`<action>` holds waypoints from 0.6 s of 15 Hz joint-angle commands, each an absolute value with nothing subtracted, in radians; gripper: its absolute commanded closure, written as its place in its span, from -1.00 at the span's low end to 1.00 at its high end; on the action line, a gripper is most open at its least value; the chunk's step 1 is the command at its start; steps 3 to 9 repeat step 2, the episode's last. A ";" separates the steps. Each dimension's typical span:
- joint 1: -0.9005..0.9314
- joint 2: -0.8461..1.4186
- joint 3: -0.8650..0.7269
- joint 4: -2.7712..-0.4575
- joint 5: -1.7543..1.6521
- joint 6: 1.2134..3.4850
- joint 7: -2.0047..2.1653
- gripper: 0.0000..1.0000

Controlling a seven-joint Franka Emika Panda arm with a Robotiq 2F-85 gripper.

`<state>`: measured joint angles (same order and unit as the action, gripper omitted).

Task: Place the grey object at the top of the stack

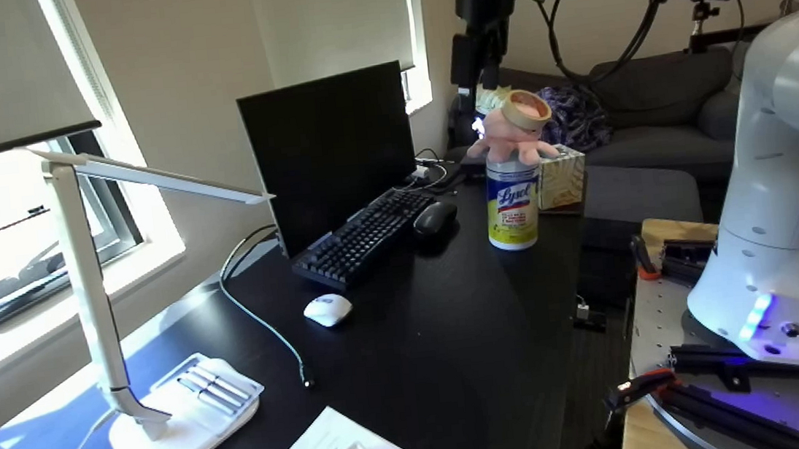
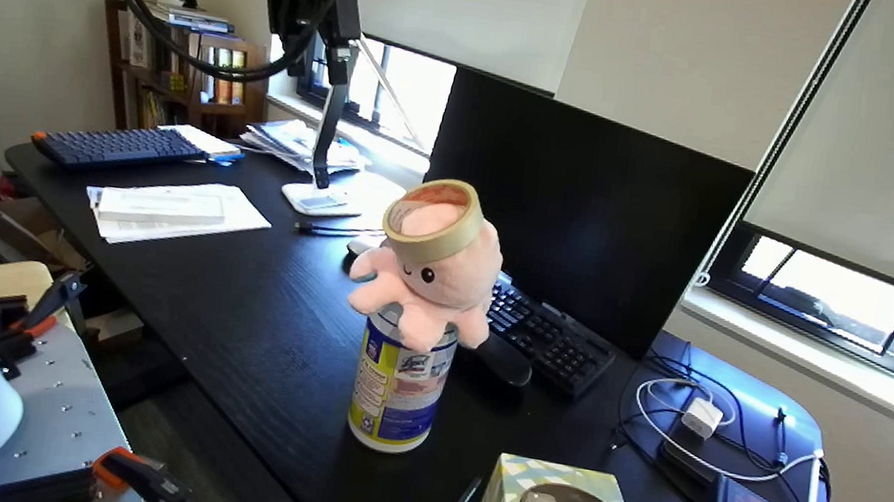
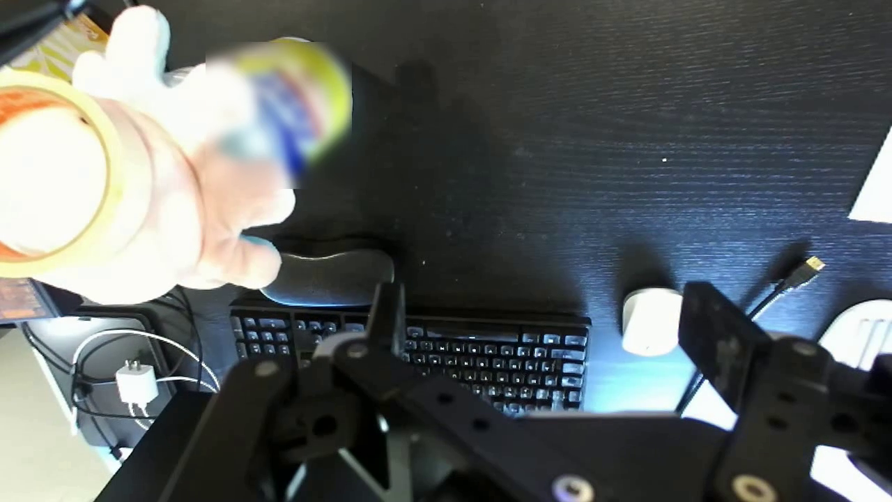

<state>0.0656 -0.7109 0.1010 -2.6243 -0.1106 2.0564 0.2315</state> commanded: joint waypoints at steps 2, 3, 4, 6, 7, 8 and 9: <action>0.050 -0.712 0.114 -2.622 -0.100 2.055 0.222 -1.00; 0.050 -0.712 0.114 -2.622 -0.100 2.055 0.222 -1.00; 0.050 -0.712 0.114 -2.622 -0.100 2.055 0.222 -1.00; 0.050 -0.712 0.114 -2.622 -0.100 2.055 0.222 -1.00; 0.050 -0.712 0.114 -2.622 -0.100 2.055 0.222 -1.00; 0.050 -0.712 0.114 -2.622 -0.100 2.055 0.222 -1.00; 0.050 -0.712 0.114 -2.622 -0.100 2.055 0.222 -1.00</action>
